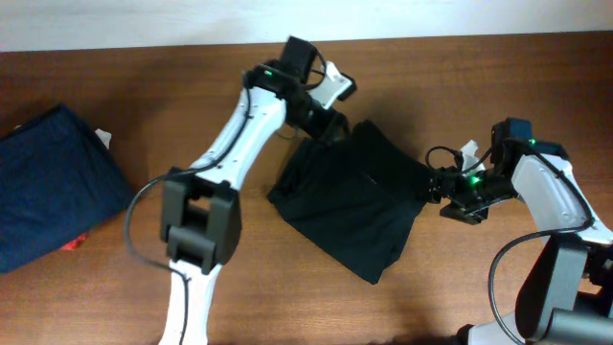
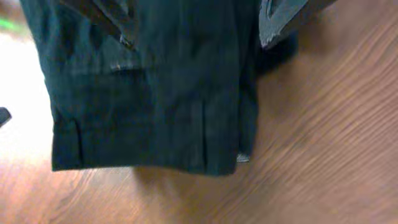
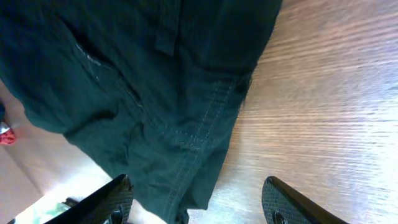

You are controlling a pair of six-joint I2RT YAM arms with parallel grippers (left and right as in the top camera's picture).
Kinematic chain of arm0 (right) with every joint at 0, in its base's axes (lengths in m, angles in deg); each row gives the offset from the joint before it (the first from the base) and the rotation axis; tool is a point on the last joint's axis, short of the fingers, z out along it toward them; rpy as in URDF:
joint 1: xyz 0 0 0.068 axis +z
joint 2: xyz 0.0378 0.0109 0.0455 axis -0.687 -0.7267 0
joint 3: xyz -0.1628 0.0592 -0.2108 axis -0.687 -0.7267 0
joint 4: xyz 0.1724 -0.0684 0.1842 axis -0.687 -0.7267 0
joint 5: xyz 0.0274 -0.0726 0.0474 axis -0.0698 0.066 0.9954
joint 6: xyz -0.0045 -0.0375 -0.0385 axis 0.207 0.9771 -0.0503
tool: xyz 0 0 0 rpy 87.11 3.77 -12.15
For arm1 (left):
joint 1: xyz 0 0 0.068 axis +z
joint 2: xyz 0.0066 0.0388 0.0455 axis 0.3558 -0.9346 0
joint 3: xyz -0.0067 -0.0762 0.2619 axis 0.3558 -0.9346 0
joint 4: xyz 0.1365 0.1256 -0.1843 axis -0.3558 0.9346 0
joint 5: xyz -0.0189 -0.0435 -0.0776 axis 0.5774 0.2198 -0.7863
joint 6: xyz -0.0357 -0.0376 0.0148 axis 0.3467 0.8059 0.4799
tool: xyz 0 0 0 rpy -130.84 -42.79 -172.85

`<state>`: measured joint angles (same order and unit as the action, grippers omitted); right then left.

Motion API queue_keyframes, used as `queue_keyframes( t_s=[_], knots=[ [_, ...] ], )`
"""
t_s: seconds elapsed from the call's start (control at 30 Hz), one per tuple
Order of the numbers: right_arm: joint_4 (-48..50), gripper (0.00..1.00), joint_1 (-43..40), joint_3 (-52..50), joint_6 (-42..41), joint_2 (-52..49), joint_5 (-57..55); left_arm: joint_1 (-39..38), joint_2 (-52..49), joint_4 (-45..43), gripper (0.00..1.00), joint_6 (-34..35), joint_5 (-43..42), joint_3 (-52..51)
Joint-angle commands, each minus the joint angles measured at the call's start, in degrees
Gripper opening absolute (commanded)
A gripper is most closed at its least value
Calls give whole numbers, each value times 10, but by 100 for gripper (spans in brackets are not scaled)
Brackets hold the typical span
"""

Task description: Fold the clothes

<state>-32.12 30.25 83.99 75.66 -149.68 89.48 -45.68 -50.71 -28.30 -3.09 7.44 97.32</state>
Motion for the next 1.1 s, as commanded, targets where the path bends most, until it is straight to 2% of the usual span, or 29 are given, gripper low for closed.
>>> queue_keyframes(
  t_s=[0.0,0.2,0.37,0.4,0.47,0.5,0.53,0.57,0.77,0.83,0.97,1.07],
  knots=[
    [3,70,1,-4,12,2,20,3,-52,-55,64,-14,-61,-3],
    [7,70,1,-4,12,2,20,2,-101,-156,73,49,-62,-3],
    [7,70,1,-4,12,2,20,1,-136,-182,72,64,-89,-3],
    [9,70,1,-4,12,2,20,1,-146,-184,70,71,-96,-3],
    [16,70,1,-5,12,2,20,1,-157,-181,57,78,-101,-3],
    [20,70,1,-5,12,2,20,1,-158,-182,36,78,-108,-3],
    [23,70,1,-5,12,2,20,1,-157,-184,22,78,-116,-1],
    [27,70,1,-5,12,2,20,1,-156,-183,19,78,-123,4],
    [45,70,1,-6,12,2,17,3,-156,-140,4,78,-177,88],
    [48,70,1,-7,12,0,17,6,-156,-92,1,78,-177,138],
    [53,70,1,-9,12,-8,13,11,-156,23,1,78,-172,238],
    [54,70,1,-10,12,-17,13,16,-156,125,1,78,-124,311]
  ],
)
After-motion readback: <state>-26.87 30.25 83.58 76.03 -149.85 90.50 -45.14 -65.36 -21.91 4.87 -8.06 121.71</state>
